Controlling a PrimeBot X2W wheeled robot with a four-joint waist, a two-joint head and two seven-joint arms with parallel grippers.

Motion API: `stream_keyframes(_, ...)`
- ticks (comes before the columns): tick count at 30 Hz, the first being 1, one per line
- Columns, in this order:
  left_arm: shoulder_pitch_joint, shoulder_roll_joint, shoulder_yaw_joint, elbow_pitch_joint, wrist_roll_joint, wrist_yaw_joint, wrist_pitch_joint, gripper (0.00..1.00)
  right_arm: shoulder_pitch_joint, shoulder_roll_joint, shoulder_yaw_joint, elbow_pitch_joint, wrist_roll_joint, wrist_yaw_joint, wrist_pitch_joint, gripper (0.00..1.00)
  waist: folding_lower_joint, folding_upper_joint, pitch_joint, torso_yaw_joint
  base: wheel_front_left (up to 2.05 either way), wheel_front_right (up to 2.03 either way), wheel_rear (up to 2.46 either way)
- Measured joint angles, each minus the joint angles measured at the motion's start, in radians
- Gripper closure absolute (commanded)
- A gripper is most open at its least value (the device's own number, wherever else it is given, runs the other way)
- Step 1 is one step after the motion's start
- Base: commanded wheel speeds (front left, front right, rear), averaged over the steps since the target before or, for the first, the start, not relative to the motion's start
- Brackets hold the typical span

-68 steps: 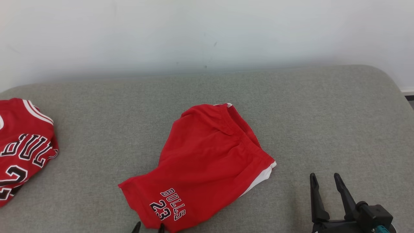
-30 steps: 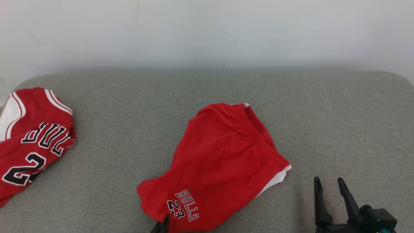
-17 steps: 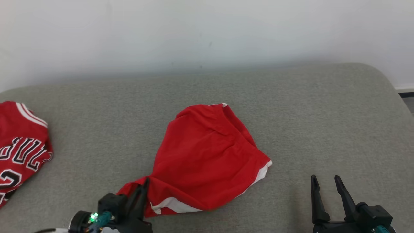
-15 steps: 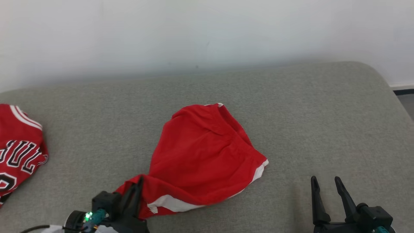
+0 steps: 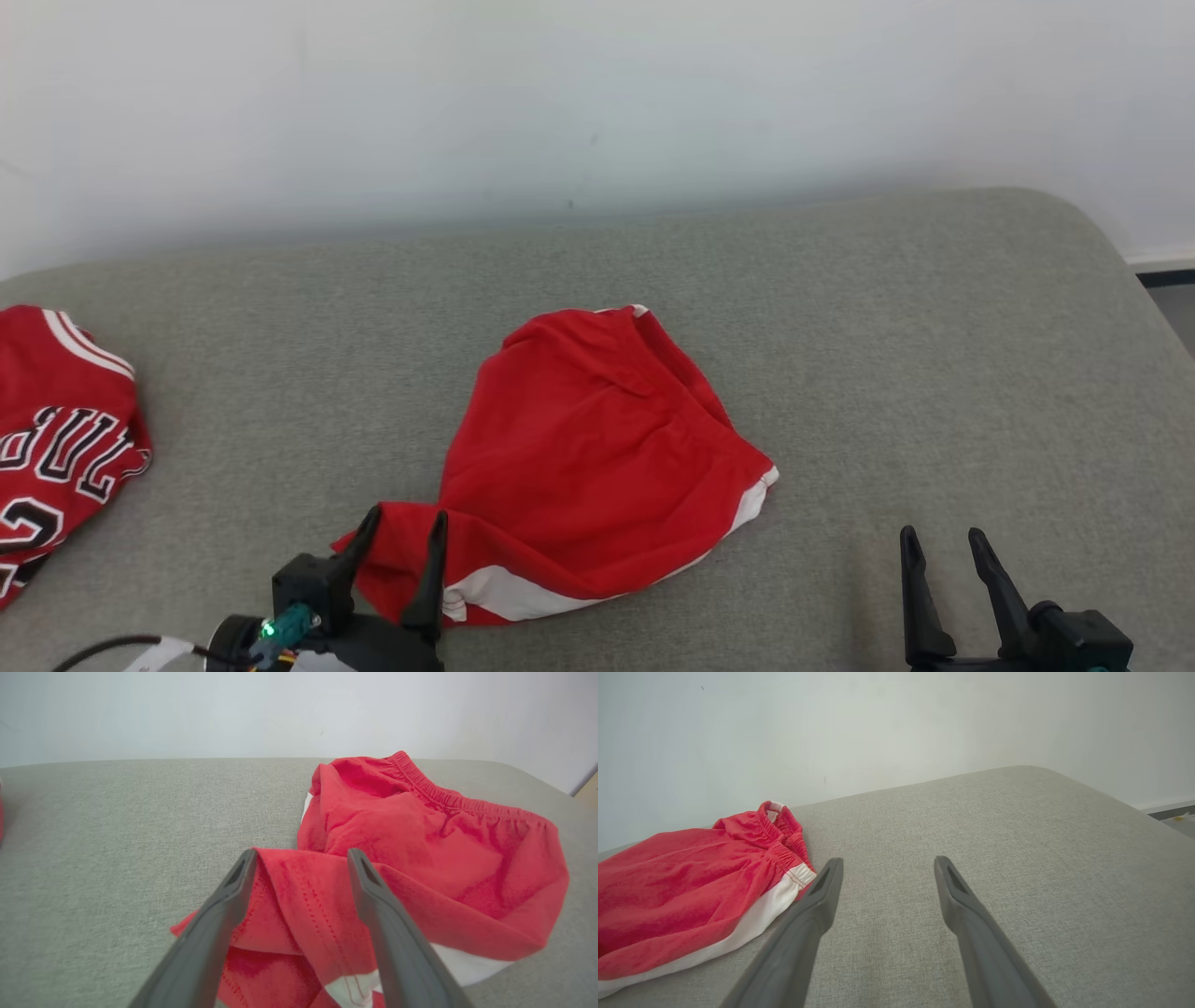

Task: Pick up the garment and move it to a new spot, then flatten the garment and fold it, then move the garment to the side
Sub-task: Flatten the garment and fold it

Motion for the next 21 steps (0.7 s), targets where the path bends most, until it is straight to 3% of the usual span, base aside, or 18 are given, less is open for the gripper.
stream_keyframes(5, 0.07, -0.015, 0.01, -0.072, 0.007, -0.001, -0.005, 0.0, 0.003, 0.0, 0.005, -0.012, -0.009, 0.0, 0.0, 0.0, 0.0, 0.0, -0.016, 0.037, 0.0, 0.0, 0.0)
stream_keyframes(13, 0.235, -0.049, 0.084, -0.279, 0.044, 0.034, -0.007, 0.0, -0.015, 0.0, 0.027, 0.007, -0.036, 0.0, 0.0, 0.0, 0.0, 0.0, -0.022, 0.1, 0.0, 0.0, 0.0)
stream_keyframes(21, 0.312, -0.086, 0.061, -0.278, 0.055, 0.013, -0.007, 0.0, -0.076, -0.018, 0.035, 0.045, -0.05, 0.0, 0.0, 0.0, -0.0001, 0.0, -0.017, 0.135, 0.0, 0.0, 0.0)
